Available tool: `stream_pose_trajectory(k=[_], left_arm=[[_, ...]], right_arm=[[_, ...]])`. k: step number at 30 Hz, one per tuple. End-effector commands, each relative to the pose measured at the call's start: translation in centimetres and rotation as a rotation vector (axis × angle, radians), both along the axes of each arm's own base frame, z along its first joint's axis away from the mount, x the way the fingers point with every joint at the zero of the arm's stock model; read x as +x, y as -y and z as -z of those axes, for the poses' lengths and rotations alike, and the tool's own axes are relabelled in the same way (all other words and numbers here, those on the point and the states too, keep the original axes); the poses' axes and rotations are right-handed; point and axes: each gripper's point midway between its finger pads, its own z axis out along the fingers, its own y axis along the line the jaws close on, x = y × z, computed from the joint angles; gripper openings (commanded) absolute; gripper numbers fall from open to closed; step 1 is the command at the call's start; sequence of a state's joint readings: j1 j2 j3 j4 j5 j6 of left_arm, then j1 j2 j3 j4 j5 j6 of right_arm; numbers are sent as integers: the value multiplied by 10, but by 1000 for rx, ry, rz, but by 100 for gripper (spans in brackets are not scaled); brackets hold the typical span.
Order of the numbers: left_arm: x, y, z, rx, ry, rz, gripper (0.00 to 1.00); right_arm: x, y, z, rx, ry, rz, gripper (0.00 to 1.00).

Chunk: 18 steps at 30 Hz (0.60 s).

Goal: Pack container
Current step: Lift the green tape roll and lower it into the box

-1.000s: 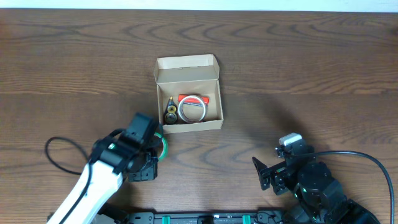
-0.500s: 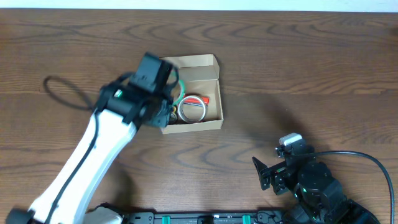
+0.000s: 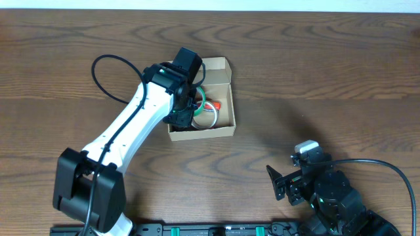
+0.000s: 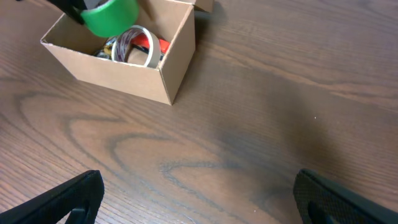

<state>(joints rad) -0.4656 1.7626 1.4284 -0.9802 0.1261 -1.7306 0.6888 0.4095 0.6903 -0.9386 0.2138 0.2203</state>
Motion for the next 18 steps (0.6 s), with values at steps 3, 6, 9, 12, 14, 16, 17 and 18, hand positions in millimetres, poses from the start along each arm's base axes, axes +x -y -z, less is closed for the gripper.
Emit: stream_pose_trajectory(k=[3,6,9,12,14,16,17,18], left_arm=[[9,-4,5,3,-14,-25,6],[10,-8,11,9,-31,-44,6],[12,-12,14,13,-38,-54,6],[12,-14,18,16,-49,-66,6],[11,-15,21,21,-59,-67,6],[11,-15,24,25,-67,-68,6],[11,-15,25,26,-70,-68,6],[10,-15,27,29,-78,-71,6]], right_arm=[[0,0,-1,8,3,6,99],[0,0,-1,8,3,6,99],[0,0,-1,8,3,6,99],[0,0,-1,8,3,6,99],[0,0,-1,8,3,6,99],[0,0,-1,8,3,6,99],[0,0,-1,8,3,6,99],[0,0,-1,8,3,6,99]])
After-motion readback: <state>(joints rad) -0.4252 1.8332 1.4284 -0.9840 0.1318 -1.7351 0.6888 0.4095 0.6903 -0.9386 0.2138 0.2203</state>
